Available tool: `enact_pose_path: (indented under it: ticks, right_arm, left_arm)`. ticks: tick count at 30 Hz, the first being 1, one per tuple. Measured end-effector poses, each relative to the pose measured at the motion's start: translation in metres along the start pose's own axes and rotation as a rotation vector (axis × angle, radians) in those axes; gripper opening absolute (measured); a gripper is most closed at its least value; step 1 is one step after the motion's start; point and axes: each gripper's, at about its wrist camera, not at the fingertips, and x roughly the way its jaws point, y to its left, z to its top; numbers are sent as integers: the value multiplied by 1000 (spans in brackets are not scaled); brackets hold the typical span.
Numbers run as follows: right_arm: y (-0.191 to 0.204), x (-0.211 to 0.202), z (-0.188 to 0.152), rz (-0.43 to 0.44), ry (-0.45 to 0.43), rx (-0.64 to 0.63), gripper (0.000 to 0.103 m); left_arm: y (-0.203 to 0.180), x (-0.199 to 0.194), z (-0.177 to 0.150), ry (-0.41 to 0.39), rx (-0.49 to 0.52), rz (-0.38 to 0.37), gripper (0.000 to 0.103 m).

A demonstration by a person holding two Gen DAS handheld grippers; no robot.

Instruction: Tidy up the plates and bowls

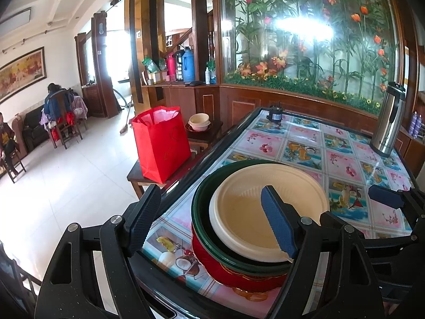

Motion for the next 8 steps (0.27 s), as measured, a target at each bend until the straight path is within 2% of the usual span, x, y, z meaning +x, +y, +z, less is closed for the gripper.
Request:
enact_pose_path:
  ticks: [8]
  right_arm:
    - [-2,1,0,4,2,7,91]
  left_arm:
    - [-2,-1,5,-8,-1,-7,79]
